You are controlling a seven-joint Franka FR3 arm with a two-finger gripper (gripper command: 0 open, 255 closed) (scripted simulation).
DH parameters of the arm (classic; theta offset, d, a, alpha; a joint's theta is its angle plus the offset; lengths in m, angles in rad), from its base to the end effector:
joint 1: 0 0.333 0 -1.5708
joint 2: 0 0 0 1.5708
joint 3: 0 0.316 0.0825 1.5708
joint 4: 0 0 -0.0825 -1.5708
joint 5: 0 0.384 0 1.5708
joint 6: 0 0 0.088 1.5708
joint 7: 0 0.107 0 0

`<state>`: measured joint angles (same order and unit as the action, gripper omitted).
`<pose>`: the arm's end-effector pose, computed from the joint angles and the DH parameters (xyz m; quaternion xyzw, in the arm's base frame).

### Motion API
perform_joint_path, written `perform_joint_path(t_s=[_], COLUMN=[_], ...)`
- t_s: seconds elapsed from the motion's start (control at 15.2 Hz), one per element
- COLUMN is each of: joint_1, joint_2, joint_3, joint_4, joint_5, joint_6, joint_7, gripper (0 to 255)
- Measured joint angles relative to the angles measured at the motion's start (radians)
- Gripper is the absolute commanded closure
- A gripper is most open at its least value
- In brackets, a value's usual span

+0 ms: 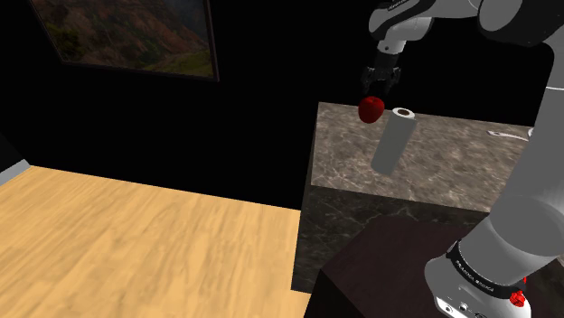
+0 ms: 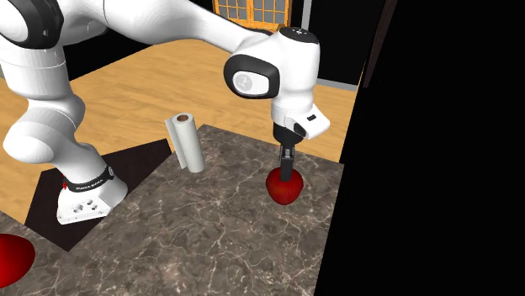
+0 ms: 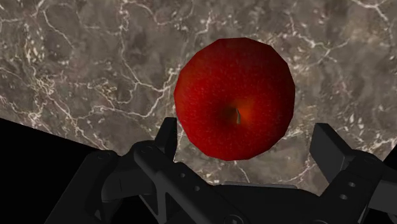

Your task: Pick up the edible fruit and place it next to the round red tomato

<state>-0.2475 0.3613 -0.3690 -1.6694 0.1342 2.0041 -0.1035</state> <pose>0.5512 -0.3514 0.4071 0.9627 -0.2705 -0.0013 0.0028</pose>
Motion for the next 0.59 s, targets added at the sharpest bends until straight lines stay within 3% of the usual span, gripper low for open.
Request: perform_joint_path(t_s=[0.53,0.59], joint_1=[-0.002,-0.002], joint_2=[0.013,0.013], joint_3=[0.002,0.002], joint_4=[-0.018,-0.018], joint_5=[0.006,0.006], joint_6=[0.030,0.030], joint_7=[-0.005,-0.005], gripper=[0,255])
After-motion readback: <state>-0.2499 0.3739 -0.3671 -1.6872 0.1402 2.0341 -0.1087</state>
